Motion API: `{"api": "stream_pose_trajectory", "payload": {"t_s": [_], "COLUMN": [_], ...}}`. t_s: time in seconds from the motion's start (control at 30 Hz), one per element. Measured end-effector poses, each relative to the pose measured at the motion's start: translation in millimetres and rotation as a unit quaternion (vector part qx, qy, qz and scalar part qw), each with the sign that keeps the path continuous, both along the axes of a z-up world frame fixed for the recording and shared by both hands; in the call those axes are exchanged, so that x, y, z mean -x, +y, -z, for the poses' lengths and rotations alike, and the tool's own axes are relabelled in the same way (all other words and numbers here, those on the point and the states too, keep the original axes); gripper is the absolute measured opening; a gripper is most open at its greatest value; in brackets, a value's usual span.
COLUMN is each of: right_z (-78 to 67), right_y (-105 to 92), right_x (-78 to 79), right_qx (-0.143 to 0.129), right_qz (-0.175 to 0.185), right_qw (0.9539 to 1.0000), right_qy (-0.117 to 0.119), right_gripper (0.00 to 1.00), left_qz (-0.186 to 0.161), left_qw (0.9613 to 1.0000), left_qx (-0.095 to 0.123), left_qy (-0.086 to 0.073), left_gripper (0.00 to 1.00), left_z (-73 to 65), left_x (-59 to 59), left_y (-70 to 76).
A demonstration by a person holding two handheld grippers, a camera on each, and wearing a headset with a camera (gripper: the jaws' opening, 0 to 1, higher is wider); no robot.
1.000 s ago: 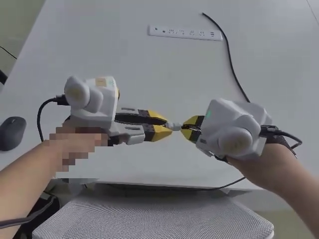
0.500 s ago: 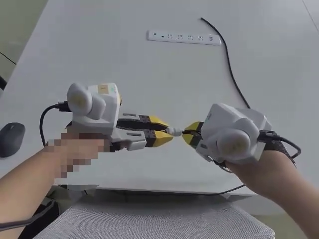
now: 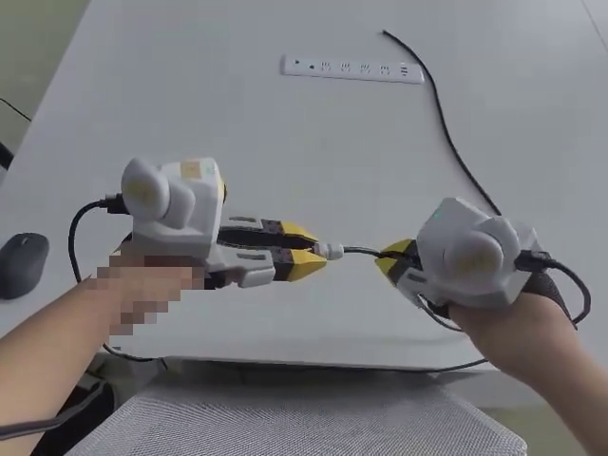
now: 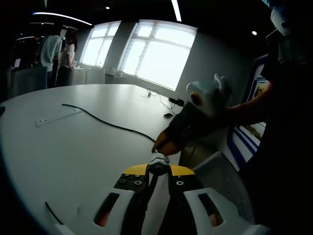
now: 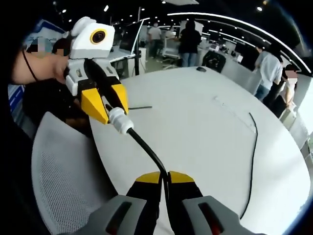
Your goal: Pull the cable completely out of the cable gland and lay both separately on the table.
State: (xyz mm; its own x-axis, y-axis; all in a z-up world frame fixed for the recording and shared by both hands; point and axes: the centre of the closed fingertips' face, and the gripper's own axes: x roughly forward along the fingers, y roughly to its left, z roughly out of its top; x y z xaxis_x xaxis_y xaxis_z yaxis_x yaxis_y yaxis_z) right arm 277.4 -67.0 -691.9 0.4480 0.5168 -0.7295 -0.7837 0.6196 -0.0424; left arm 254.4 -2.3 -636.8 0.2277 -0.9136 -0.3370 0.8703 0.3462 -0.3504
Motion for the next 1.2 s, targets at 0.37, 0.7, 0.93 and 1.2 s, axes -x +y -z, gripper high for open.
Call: {"api": "stream_pose_trajectory", "payload": {"t_s": [0.37, 0.7, 0.93, 1.2], "right_z": [26.6, 42.4, 39.9, 36.5], "right_y": [-27.6, -32.6, -33.8, -33.4], "right_x": [-6.1, 1.2, 1.4, 4.8], "right_qx": [-0.044, -0.047, -0.052, -0.054], "right_qz": [0.115, 0.149, 0.148, 0.133], "right_qw": [0.9903, 0.9832, 0.9837, 0.9867], "right_qy": [0.064, 0.094, 0.089, 0.077], "right_gripper": [0.00, 0.00, 0.00, 0.00], "left_qz": [-0.003, 0.001, -0.001, -0.006], "left_qw": [1.0000, 1.0000, 1.0000, 1.0000], "left_qx": [0.006, 0.001, 0.003, 0.004], "left_qy": [-0.002, -0.001, -0.003, 0.000], "left_gripper": [0.15, 0.15, 0.15, 0.15], "left_z": [-1.0, 1.7, -0.3, -0.6], "left_x": [-0.1, 2.9, 1.3, 1.0], "left_y": [1.1, -0.5, -0.6, 1.7]}}
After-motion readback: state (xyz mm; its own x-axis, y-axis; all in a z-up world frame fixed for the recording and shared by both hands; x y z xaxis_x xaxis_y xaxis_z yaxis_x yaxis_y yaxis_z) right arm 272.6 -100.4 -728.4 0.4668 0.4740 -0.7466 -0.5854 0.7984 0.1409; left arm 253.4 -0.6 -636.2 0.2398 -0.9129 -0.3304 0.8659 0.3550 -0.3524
